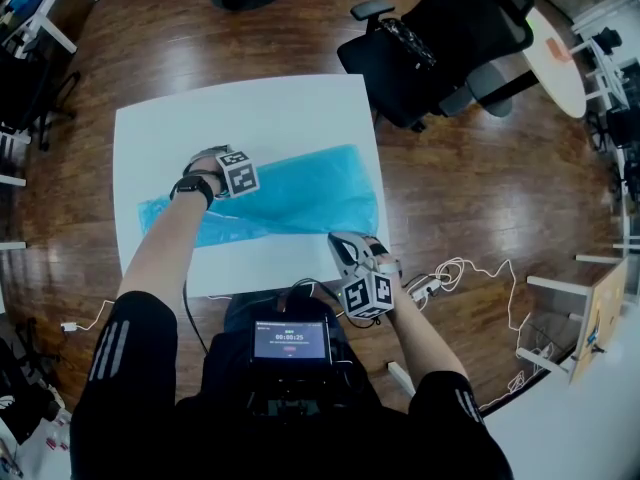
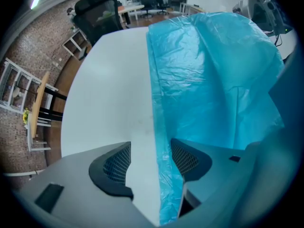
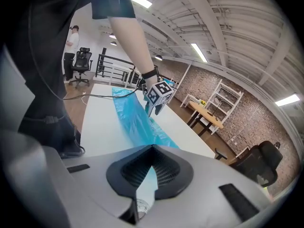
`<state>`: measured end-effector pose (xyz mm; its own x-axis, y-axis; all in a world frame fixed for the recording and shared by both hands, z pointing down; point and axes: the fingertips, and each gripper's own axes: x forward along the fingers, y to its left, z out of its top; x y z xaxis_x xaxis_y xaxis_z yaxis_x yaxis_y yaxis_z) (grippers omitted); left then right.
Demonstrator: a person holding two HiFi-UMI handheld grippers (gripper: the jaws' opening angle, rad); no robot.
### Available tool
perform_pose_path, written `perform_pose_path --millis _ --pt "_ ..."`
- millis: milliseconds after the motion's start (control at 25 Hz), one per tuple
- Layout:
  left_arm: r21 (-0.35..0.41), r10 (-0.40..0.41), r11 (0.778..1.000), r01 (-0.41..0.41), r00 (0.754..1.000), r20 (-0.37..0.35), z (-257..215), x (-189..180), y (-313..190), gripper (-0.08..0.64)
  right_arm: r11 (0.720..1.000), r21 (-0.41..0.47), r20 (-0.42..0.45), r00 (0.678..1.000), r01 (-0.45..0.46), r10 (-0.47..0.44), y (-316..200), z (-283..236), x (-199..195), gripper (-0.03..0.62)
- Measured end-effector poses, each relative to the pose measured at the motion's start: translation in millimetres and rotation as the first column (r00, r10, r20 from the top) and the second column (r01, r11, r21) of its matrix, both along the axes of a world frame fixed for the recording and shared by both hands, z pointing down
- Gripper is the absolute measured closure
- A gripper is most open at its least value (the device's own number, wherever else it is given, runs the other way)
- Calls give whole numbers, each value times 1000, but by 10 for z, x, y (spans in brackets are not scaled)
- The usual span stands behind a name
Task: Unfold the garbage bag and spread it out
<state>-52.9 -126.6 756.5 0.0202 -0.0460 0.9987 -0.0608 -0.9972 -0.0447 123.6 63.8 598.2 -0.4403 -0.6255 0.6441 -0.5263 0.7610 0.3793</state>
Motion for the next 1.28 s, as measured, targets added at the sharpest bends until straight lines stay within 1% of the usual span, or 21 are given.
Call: perform_pose_path --millis 80,240,400,480,640,720,800,880,1000,1080,1160,1240,1280 --pt "11 -1 1000 1 1000 2 0 5 -6 285 1000 0 -29 999 15 -15 76 81 -1 574" --pt "35 -8 999 8 1000 8 10 -2 1 285 997 9 -117 990 75 -73 277 295 -40 574" --pt "60 -10 998 9 1000 16 11 -17 -9 285 990 15 -225 965 143 -136 404 519 -66 572" --pt "74 -10 997 8 1000 21 9 -10 -15 285 985 9 -265 950 175 -166 448 612 -80 571" --pt "107 -8 994 4 999 32 27 -3 -24 287 973 -23 -320 920 231 -226 609 871 -129 566" --pt "123 -6 992 1 999 36 26 -2 -28 287 968 -54 -343 906 246 -249 684 932 -138 545" --pt "138 -5 990 -1 999 42 14 -5 -28 287 967 -73 -349 902 245 -255 745 967 -134 545" --pt "157 -1 988 -7 999 48 8 -7 -28 287 970 -70 -331 912 232 -242 773 953 -124 545" --pt "182 5 983 -14 999 52 13 12 -27 294 983 -25 -256 949 183 -183 705 741 -83 543" --pt "189 4 982 -13 999 51 17 21 -17 304 992 14 -157 980 125 -121 577 422 -40 538" --pt "193 -2 981 -8 999 48 17 21 -16 305 997 55 -29 999 48 -46 356 -11 41 532" --pt "196 -7 981 -2 999 44 18 16 -13 307 997 77 92 995 -30 23 64 -519 135 532" --pt "198 -8 980 -1 999 43 18 14 -11 307 996 63 152 987 -64 53 -85 -746 171 531"
